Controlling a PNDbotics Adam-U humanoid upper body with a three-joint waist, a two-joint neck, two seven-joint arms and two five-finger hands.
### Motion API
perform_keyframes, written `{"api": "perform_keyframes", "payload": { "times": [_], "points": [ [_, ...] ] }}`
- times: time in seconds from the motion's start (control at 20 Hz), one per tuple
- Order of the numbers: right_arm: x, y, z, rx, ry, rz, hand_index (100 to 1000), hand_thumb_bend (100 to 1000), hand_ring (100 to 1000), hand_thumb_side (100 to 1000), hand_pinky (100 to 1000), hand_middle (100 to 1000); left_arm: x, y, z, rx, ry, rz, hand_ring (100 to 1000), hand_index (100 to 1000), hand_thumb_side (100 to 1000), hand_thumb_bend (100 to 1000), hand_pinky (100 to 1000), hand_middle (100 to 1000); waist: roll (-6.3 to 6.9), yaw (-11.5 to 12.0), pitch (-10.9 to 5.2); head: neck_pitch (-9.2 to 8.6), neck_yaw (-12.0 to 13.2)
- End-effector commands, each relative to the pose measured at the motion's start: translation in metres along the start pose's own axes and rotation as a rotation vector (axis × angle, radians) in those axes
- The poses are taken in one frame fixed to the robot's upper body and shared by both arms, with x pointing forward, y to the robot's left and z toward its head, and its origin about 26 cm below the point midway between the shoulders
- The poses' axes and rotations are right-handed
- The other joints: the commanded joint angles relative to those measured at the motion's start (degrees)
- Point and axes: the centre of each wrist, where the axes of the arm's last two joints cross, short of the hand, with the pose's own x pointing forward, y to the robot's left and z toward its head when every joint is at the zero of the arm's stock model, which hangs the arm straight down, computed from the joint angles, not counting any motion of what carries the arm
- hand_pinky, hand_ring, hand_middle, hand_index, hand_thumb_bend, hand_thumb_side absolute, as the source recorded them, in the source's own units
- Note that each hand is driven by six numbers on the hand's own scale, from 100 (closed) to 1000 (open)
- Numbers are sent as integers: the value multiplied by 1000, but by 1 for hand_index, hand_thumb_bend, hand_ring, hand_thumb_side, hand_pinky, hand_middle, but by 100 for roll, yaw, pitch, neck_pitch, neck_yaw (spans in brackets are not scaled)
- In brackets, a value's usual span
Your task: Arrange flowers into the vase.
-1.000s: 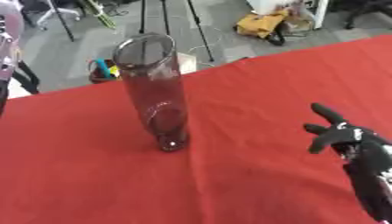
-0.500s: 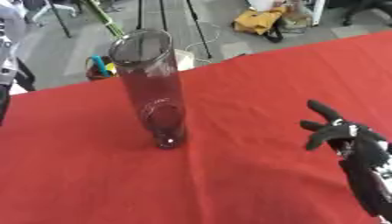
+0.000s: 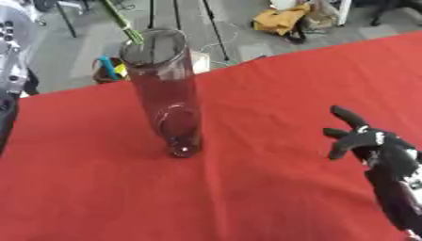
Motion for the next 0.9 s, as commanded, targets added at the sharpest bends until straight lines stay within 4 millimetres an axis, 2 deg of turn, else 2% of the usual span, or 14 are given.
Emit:
{"api": "perform_keyframes", "payload": {
  "times": [0.05,0.9],
  "points": [
    [6,-1,-6,8,-28,10,665,100,1000,907,883,500,5,-3,0,-14,-37,-8,100,100,657,100,100,100,-59,-2,-88,-15,18],
    [5,2,-8,13,-33,12,663,100,1000,907,887,495,-9,0,-1,10,23,-11,100,100,682,100,100,100,-85,-44,34,-76,37]
  ]
}}
